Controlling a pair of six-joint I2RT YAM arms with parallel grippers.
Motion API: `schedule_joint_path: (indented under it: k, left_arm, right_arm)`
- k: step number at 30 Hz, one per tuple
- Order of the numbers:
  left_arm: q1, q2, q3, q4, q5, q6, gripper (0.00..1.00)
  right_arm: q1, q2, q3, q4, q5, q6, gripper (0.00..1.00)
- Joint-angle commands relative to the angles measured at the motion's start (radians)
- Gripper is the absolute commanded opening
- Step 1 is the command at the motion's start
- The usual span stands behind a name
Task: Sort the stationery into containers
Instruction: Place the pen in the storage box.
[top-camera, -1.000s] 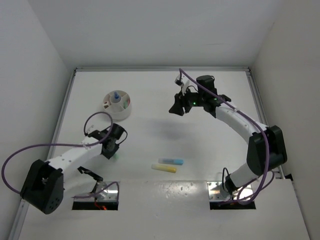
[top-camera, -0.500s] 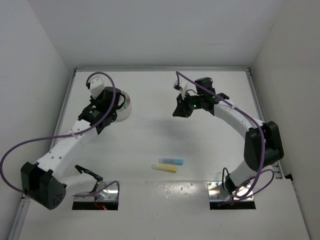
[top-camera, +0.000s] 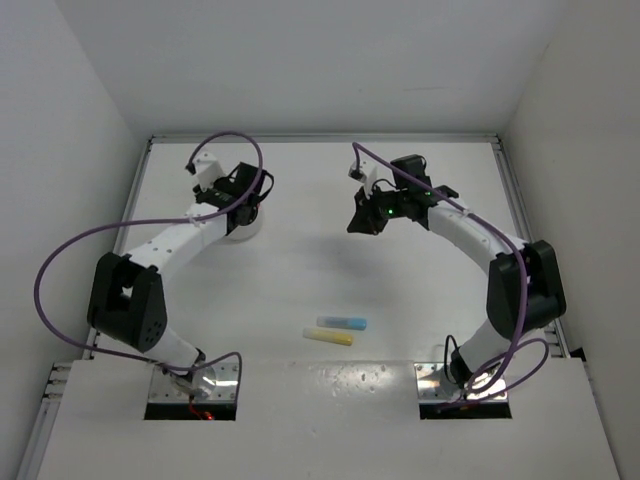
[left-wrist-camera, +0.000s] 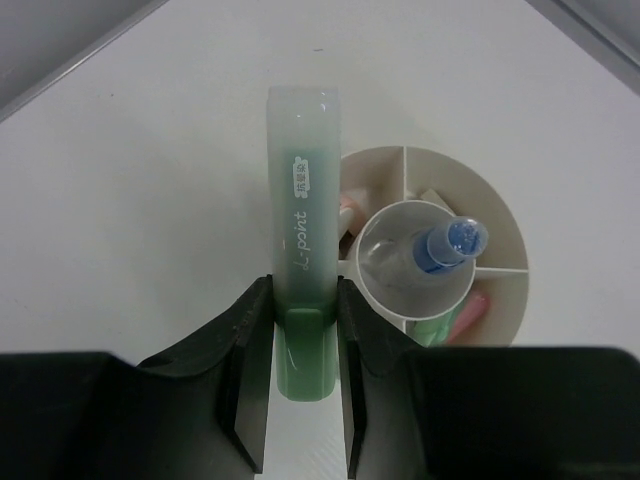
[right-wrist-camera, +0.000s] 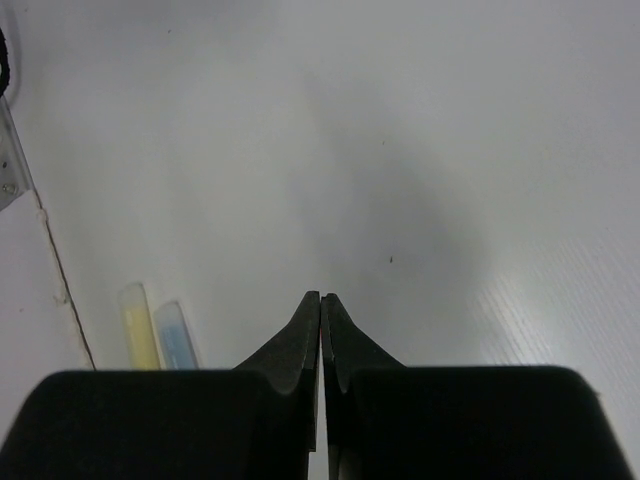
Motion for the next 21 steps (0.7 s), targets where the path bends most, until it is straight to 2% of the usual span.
schedule_joint_path:
  k: [1,6,21]
  left_arm:
    - [0.008,0.032,-0.008,0.012,-0.095,-0.155,0.00]
    - [-0.001,0.067,-0.040,0.012,-0.123,-0.238,0.00]
    - [-0.053,0.190,0.001,0.064,-0.295,-0.244,0.00]
  right_arm:
    - [-0.007,0.012,0.033,0.013,-0.025,-0.017,0.00]
    - [-0.007,0.012,0.033,0.004,-0.045,-0.027,0.00]
    - [-0.016,0.050,0.043,-0.016,-0.082,-0.056,0.03]
